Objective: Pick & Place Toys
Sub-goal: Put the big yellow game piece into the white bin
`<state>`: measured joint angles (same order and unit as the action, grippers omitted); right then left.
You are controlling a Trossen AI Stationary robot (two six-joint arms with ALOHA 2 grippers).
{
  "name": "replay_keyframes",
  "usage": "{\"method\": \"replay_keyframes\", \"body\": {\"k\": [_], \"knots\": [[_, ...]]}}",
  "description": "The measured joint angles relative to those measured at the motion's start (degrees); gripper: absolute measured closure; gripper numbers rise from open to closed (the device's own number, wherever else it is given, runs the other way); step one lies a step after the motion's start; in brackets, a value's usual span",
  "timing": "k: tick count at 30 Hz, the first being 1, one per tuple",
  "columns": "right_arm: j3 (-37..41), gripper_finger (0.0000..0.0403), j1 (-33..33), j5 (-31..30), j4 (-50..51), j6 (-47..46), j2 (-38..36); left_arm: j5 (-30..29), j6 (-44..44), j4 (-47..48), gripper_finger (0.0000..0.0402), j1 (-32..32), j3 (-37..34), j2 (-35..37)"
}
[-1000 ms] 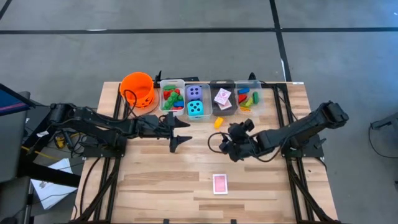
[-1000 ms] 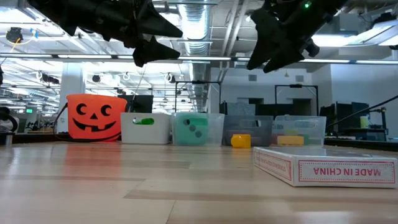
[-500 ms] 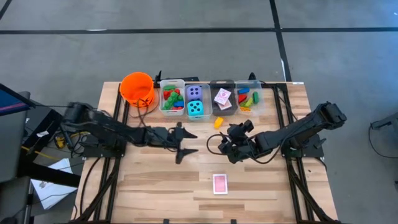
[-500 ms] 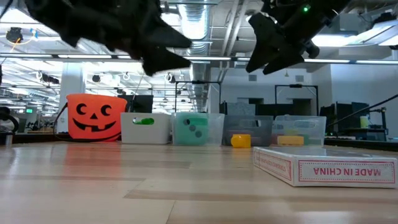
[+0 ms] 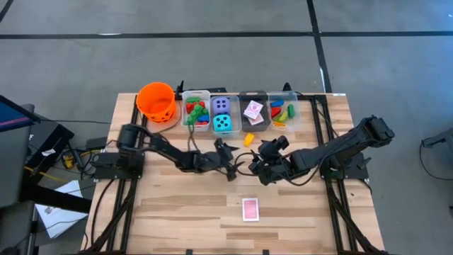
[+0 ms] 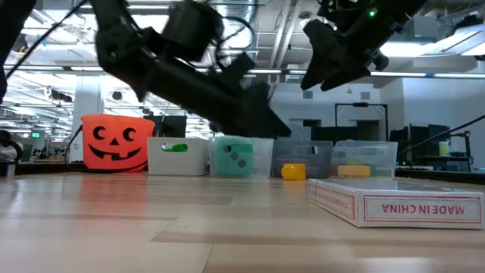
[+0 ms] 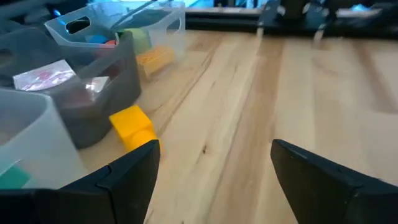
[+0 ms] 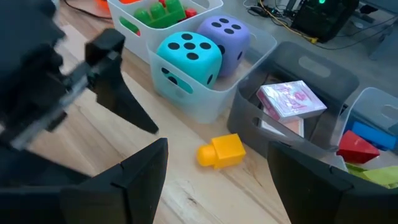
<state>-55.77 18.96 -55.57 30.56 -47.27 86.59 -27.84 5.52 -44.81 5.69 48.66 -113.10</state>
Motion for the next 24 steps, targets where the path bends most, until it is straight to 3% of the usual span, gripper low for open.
{"method": "replay_keyframes", "body": {"k": [12, 24], "knots": [[0.0, 0.0135, -0.8, 0.0, 0.6, 1.4, 0.0, -11.9, -1.7, 2.3, 0.0103, -0.5, 12.8, -10.6], [0.0, 0.0135, -0.9, 0.0, 0.4, 2.2, 0.0, -12.3, 9.3, 5.6, 0.0103, -3.1, 13.7, -11.6]]}}
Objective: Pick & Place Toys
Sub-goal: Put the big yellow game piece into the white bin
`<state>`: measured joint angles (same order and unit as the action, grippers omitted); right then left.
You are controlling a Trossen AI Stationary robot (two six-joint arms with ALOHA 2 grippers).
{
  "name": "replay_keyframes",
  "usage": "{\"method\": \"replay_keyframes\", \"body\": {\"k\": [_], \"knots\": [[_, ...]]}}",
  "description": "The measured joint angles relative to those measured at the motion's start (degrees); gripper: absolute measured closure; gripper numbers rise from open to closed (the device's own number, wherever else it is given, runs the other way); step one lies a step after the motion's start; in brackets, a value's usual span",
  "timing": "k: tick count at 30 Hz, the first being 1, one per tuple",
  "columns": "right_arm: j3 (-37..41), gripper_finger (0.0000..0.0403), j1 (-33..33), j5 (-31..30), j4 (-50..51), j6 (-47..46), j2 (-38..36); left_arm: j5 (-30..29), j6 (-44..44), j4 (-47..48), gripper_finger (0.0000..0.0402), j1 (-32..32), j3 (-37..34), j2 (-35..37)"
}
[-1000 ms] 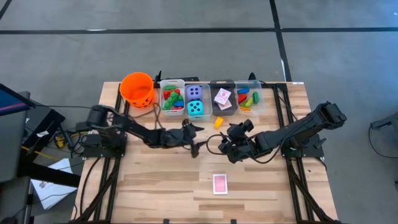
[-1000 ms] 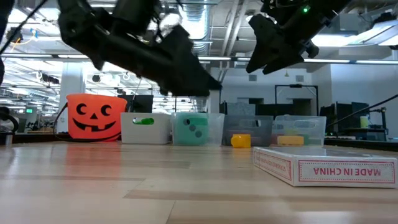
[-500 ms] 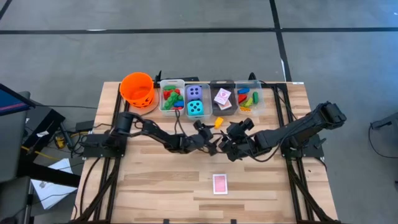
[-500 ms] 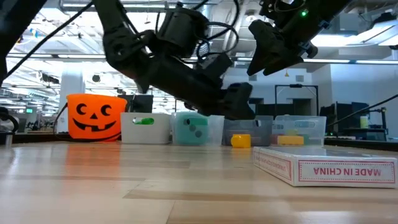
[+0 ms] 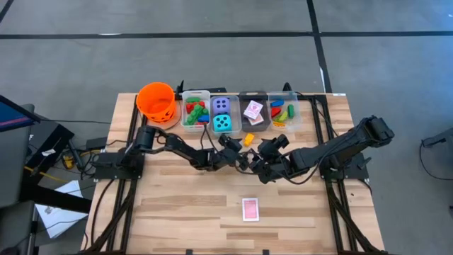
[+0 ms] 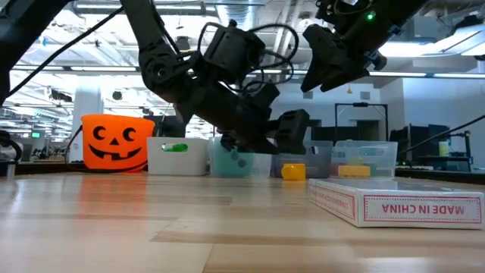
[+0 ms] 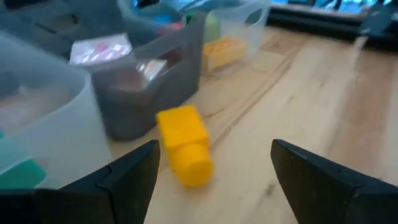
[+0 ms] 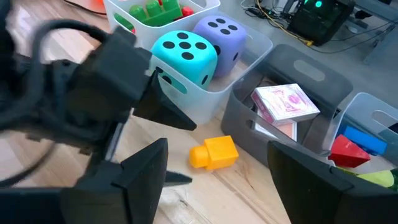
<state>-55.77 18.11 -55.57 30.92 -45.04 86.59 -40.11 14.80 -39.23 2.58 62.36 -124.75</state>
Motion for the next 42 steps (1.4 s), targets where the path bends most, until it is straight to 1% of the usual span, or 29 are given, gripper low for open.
{"method": "replay_keyframes", "body": {"k": [4, 8, 18, 23, 31, 35, 38, 42], "knots": [[0.0, 0.0135, 0.0, 0.0, -0.1, 0.0, 0.0, 1.4, 1.0, 1.2, 0.0103, -0.8, -0.1, 0.0], [0.0, 0.0135, -0.2, 0.0, -0.1, 0.0, 0.0, 3.6, 3.9, 1.9, 0.0103, -1.2, -0.1, 0.0], [0.0, 0.0135, -0.3, 0.0, -0.2, 0.0, 0.0, 3.9, 5.2, 2.1, 0.0104, -2.3, -0.1, 0.0], [0.0, 0.0135, -0.3, 0.0, -0.2, 0.0, 0.0, 4.2, 7.1, 4.9, 0.0114, -4.3, -0.1, 0.1], [0.0, 0.0135, -0.3, 0.0, -0.2, 0.0, 0.0, 9.7, 8.2, 5.5, 0.0141, -5.6, -0.1, 0.1], [0.0, 0.0135, -0.3, 0.0, -0.2, 0.0, 0.0, 13.9, 8.2, 6.5, 0.016, -5.5, -0.1, 0.1], [0.0, 0.0135, -0.3, 0.0, -0.2, 0.0, 0.0, 16.6, 8.2, 7.2, 0.0181, -5.1, -0.1, 0.1], [0.0, 0.0135, -0.3, 0.1, -0.2, 0.0, 0.0, 19.2, 8.2, 8.3, 0.0222, -4.7, -0.1, 0.1]]}}
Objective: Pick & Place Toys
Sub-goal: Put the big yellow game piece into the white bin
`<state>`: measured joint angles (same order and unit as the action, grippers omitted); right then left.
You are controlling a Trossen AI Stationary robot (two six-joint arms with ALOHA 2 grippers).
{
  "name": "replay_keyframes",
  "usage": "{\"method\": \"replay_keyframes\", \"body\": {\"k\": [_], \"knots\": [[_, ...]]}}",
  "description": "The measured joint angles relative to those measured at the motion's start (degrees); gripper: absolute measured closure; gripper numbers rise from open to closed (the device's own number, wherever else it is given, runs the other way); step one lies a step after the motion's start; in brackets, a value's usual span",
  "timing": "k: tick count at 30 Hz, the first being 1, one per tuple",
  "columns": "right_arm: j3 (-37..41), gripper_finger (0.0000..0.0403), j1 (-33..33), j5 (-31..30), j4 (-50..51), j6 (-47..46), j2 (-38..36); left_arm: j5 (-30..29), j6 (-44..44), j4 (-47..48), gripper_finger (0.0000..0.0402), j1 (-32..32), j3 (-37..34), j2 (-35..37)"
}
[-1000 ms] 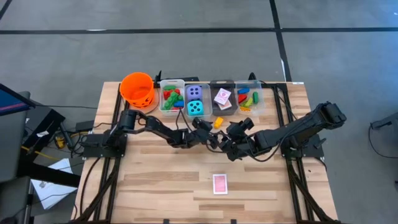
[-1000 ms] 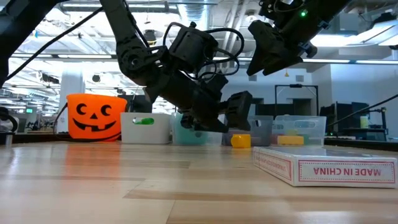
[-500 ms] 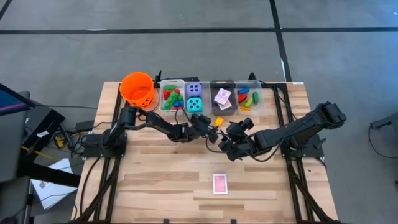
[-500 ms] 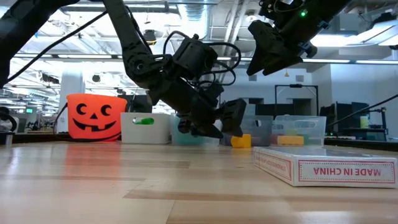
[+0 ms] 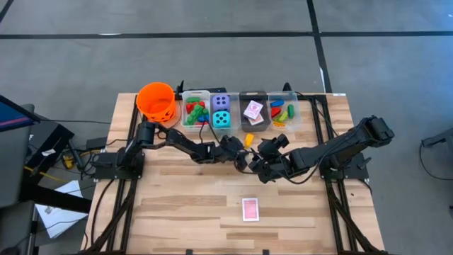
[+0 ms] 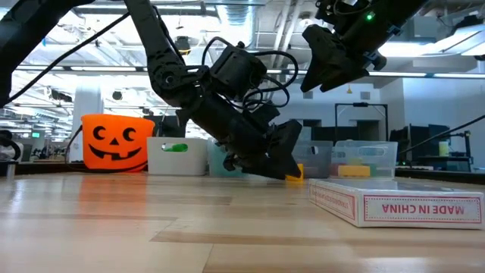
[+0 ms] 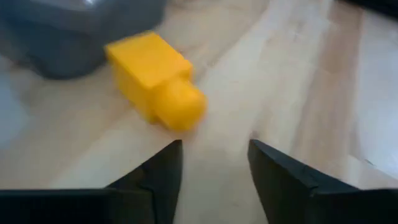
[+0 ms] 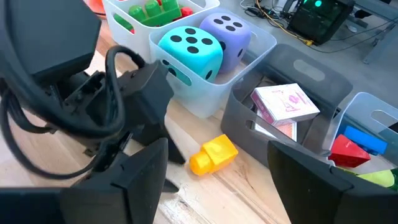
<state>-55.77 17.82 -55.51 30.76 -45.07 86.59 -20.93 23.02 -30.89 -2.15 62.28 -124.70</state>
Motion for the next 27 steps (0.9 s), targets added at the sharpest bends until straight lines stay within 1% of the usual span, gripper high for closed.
{"method": "replay_keyframes", "body": {"k": [7, 10, 12, 13, 15, 17, 19, 21, 22, 24, 27], "knots": [[0.0, 0.0135, 0.1, 0.7, 0.2, 0.0, 0.0, 6.2, -0.1, 2.0, 0.0324, 0.1, 0.0, 0.3], [0.0, 0.0135, 0.0, 5.0, 1.0, 0.8, 0.0, 10.9, -0.1, 2.8, 0.0364, 1.1, -0.2, 0.4], [0.0, 0.0135, -0.4, 7.4, 1.9, 0.8, 0.0, 14.2, -0.1, 3.9, 0.0382, 1.8, -0.4, 0.7], [0.4, 0.0135, -0.6, 7.6, 1.7, 0.2, 0.0, 16.4, 0.0, 5.0, 0.0389, 2.2, -0.7, 1.3], [2.5, 0.0135, -1.5, 7.6, 0.7, -0.9, -0.1, 21.9, 0.0, 6.9, 0.0398, 3.0, -1.2, 2.5], [5.4, 0.0135, -3.0, 7.9, -0.2, -1.9, -0.1, 30.8, 0.0, 10.2, 0.04, 3.7, -1.8, 4.6], [8.6, 0.0135, -4.6, 8.7, -2.8, -2.5, -0.1, 41.1, -0.1, 13.2, 0.0398, 4.3, -2.7, 7.5], [12.0, 0.0135, -6.0, 10.2, -6.7, -1.9, 0.0, 48.6, -0.6, 14.1, 0.0394, 4.8, -3.8, 11.7], [13.5, 0.0135, -6.6, 10.9, -9.5, -0.6, 0.0, 51.6, -1.5, 13.1, 0.0391, 5.3, -4.3, 14.1], [16.5, 0.0135, -7.4, 12.4, -17.3, 3.6, 0.0, 54.1, -4.3, 13.4, 0.0388, 6.2, -6.4, 19.5], [20.6, 0.0135, -8.3, 16.2, -31.6, 14.2, 0.0, 53.4, -8.8, 13.7, 0.0383, 8.3, -10.0, 27.8]]}}
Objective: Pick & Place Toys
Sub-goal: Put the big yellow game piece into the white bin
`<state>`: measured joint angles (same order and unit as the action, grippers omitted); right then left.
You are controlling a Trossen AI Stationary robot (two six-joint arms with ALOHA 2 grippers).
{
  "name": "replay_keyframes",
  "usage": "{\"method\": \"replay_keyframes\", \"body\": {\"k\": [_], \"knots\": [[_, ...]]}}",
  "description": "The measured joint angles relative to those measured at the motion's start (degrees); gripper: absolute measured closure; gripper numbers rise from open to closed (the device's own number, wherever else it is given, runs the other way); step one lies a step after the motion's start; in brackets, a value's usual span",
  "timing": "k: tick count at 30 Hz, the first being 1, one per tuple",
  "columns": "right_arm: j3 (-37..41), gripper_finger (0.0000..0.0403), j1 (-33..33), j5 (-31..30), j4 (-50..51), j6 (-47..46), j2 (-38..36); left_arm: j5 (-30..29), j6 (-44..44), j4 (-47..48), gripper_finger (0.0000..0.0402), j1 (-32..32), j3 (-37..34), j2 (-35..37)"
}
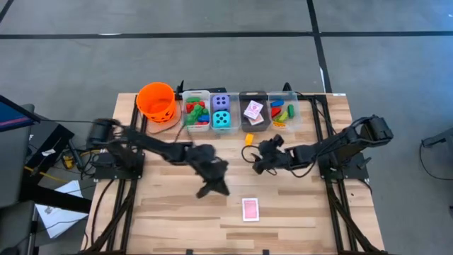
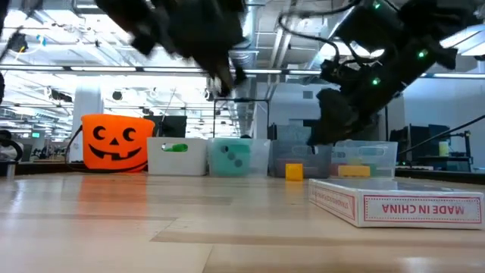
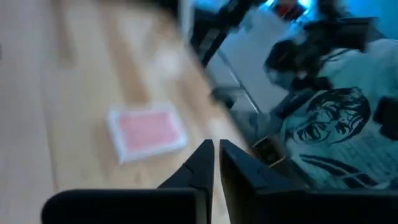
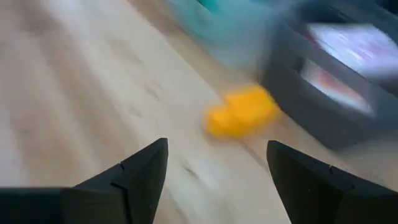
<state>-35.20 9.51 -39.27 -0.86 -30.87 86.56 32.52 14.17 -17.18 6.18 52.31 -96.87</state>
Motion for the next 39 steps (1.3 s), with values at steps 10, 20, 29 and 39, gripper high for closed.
{"method": "replay_keyframes", "body": {"k": [10, 20, 29, 39], "knots": [[6.2, 0.0135, -7.7, 9.4, -16.1, 15.8, 0.0, -19.3, -8.0, -1.4, 0.0388, 5.3, -12.9, 29.1], [6.6, 0.0135, -16.9, 21.0, -20.7, 24.7, 0.0, -41.0, -8.0, -7.8, 0.0386, 4.6, -27.3, 43.3], [6.6, 0.0135, -23.7, 29.0, -21.1, 24.9, 0.0, -45.7, -7.9, -14.4, 0.0386, 2.6, -32.5, 44.8], [6.5, 0.0135, -25.5, 33.0, -21.1, 24.1, 0.0, -45.8, -7.9, -14.3, 0.0383, 2.3, -32.5, 44.8]]}}
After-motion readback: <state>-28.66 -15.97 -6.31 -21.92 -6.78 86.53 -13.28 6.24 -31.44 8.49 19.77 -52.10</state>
